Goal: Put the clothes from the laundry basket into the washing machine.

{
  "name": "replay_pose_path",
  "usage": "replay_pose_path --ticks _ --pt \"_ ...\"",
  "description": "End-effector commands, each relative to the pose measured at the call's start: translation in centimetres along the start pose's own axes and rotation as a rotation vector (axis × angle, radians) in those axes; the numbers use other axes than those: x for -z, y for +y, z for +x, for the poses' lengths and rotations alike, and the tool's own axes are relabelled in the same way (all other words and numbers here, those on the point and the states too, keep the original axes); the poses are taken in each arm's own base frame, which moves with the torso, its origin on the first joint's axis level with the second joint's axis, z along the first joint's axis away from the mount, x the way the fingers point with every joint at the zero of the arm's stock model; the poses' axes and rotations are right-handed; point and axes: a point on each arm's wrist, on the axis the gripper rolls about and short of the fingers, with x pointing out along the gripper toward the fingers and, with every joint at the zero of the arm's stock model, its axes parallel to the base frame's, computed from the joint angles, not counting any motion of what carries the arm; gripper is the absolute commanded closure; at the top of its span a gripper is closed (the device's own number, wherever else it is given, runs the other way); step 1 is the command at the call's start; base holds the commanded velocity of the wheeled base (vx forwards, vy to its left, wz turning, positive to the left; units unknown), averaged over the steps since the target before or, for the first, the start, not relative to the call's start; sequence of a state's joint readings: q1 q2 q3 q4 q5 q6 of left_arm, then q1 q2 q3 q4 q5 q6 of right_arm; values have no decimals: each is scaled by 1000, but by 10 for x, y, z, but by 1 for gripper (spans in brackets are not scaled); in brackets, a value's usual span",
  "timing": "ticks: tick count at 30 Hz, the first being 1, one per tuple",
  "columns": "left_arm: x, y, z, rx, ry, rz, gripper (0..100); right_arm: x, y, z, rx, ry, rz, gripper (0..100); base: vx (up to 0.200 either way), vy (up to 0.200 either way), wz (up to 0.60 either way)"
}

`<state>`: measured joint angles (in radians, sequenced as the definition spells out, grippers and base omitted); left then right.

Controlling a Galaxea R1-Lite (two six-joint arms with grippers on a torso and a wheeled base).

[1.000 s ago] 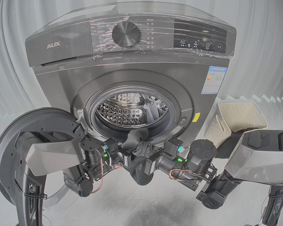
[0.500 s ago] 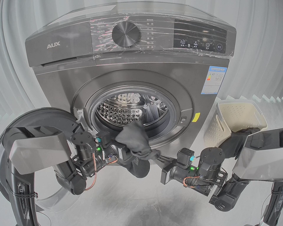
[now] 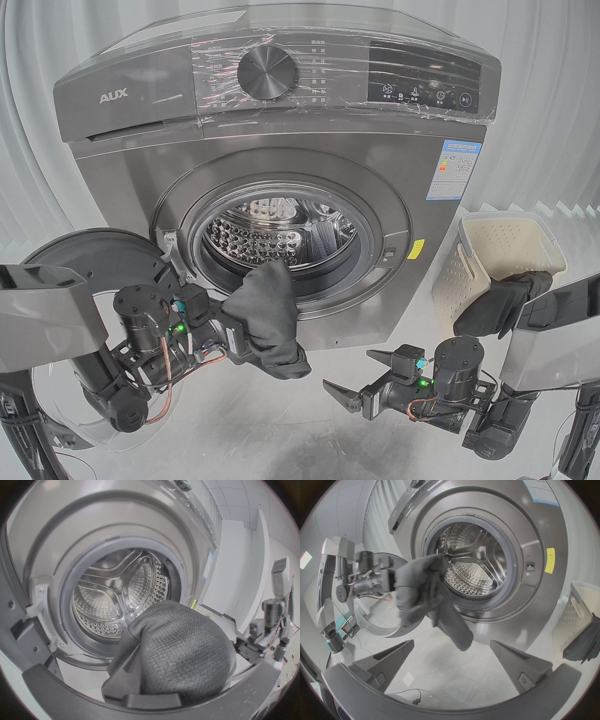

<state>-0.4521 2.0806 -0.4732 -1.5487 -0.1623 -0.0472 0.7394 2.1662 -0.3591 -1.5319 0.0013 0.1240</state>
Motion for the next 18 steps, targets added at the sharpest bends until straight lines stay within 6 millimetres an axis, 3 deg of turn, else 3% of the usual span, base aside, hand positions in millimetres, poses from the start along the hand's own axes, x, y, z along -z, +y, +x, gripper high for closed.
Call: replay_pose_path --ticks 1,7,13,18 --pt "-26 -8 -36 5 -49 -6 100 3 -9 -4 47 12 16 0 0 0 0" --pt "-35 -11 -48 5 -71 -16 100 -8 -16 -1 144 -54 57 0 0 0 0" --pt "-32 -10 -62 -12 -50 -20 100 -22 -35 -16 232 -101 105 0 0 0 0" --pt "-38 -12 -70 -11 -65 -16 100 -33 -40 -26 248 -143 112 0 0 0 0"
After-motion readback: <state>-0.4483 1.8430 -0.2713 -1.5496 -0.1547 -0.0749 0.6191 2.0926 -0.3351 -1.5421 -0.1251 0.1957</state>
